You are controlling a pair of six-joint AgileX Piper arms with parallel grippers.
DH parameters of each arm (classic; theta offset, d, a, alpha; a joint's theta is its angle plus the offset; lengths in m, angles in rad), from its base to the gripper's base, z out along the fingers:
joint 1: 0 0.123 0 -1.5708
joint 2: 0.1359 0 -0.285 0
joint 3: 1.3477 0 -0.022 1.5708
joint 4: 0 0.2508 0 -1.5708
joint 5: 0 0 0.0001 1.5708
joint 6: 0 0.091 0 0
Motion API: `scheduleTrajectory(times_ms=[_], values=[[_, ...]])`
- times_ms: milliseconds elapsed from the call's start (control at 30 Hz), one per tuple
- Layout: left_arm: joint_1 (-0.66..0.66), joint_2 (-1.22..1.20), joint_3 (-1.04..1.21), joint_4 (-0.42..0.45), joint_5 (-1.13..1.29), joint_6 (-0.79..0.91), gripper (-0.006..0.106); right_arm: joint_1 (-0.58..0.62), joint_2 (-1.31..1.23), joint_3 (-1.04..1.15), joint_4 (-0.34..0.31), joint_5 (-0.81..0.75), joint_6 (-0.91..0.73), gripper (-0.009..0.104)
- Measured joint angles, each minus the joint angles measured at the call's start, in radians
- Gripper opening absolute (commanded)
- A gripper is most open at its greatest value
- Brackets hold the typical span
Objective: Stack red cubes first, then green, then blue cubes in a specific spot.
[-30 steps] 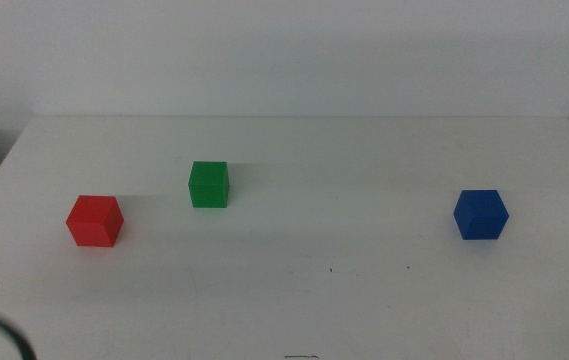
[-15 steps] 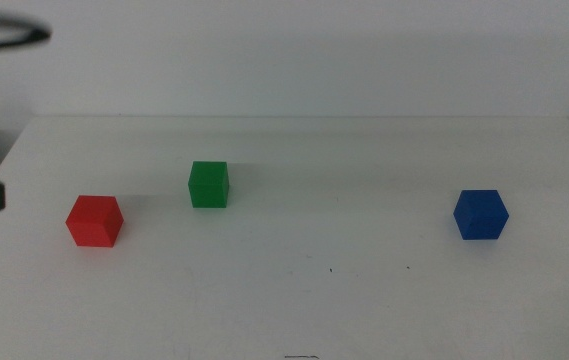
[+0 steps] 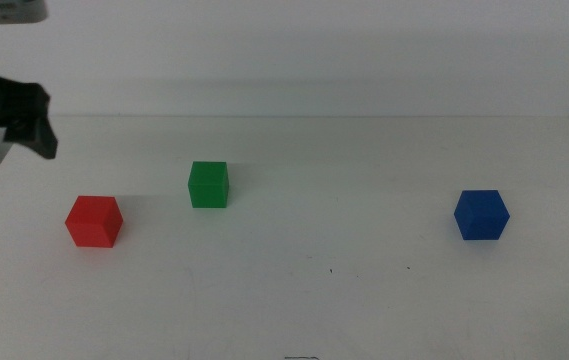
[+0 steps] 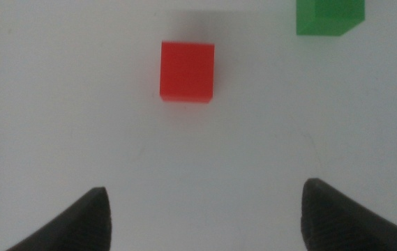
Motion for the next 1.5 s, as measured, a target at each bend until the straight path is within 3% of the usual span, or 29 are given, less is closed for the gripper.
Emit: scheduleTrajectory(times_ms=[500, 1267, 1367, 1500], values=[[0.000, 0.478, -0.289, 0.013, 0.063, 0.159, 0.092, 0.000, 0.000, 0.000, 0.000, 0.000, 0.000, 0.094], [0.000, 0.756, -0.303, 0.000, -0.007, 0.159, 0.092, 0.000, 0.000, 0.000, 0.000, 0.000, 0.000, 0.094], [0.000, 0.769, -0.303, 0.000, -0.012, 0.159, 0.086, 0.000, 0.000, 0.000, 0.000, 0.000, 0.000, 0.094], [0.000, 0.781, -0.303, -0.012, -0.012, 0.159, 0.065, 0.000, 0.000, 0.000, 0.000, 0.000, 0.000, 0.094]])
